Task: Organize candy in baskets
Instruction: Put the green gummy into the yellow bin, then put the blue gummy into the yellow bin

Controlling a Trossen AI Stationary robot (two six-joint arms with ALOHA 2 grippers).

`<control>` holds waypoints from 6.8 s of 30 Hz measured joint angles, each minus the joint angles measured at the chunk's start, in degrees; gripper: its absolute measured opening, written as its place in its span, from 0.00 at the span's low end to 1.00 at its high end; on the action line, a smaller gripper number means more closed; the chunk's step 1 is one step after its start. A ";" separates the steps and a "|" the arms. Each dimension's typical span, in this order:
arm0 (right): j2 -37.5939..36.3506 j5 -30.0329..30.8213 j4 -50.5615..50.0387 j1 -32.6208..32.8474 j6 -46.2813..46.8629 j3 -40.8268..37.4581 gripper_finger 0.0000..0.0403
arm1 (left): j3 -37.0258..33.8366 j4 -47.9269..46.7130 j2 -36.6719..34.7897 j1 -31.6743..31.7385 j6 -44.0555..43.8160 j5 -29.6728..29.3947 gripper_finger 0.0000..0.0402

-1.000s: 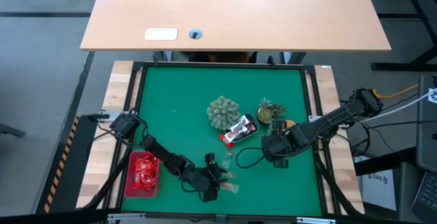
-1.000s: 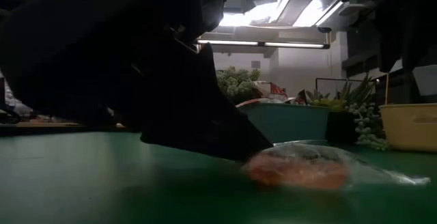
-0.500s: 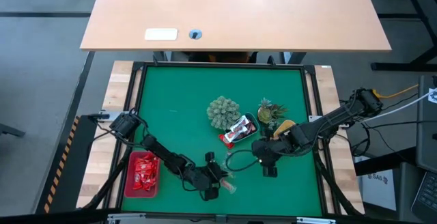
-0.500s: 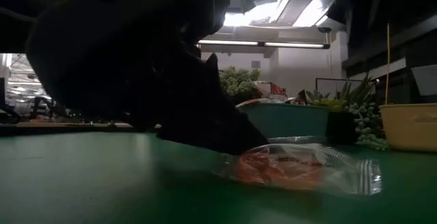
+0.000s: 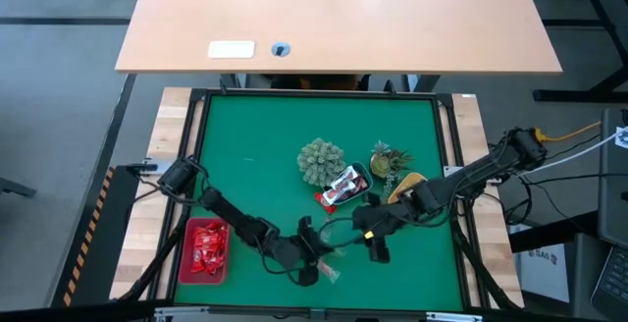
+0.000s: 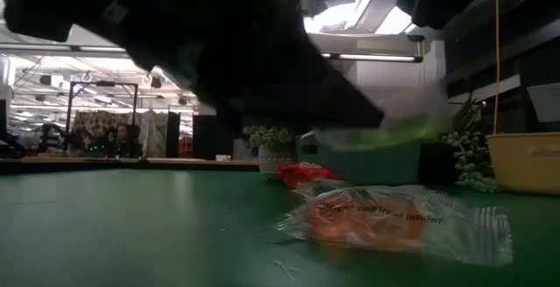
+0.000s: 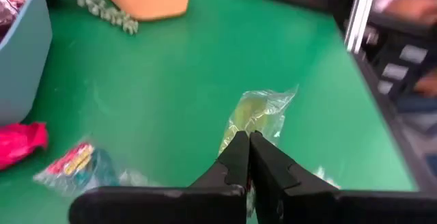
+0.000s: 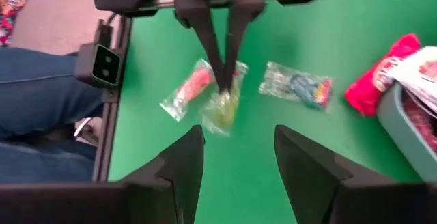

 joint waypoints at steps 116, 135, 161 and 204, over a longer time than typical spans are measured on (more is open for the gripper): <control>5.24 3.94 -60.53 -0.07 -5.53 11.18 0.17 | 0.13 10.63 -0.08 5.15 -8.39 7.42 0.38; 5.31 3.39 -52.36 -0.04 -5.52 11.12 0.39 | 0.13 -1.63 -0.11 5.15 -8.62 7.53 0.38; 5.31 3.35 -49.45 -0.04 -5.53 11.12 0.39 | 0.11 -21.65 -8.68 8.88 -11.86 11.27 0.38; 5.33 3.33 -39.33 -0.04 -5.55 11.12 0.39 | 0.14 -19.12 -1.49 5.64 -13.55 4.12 0.38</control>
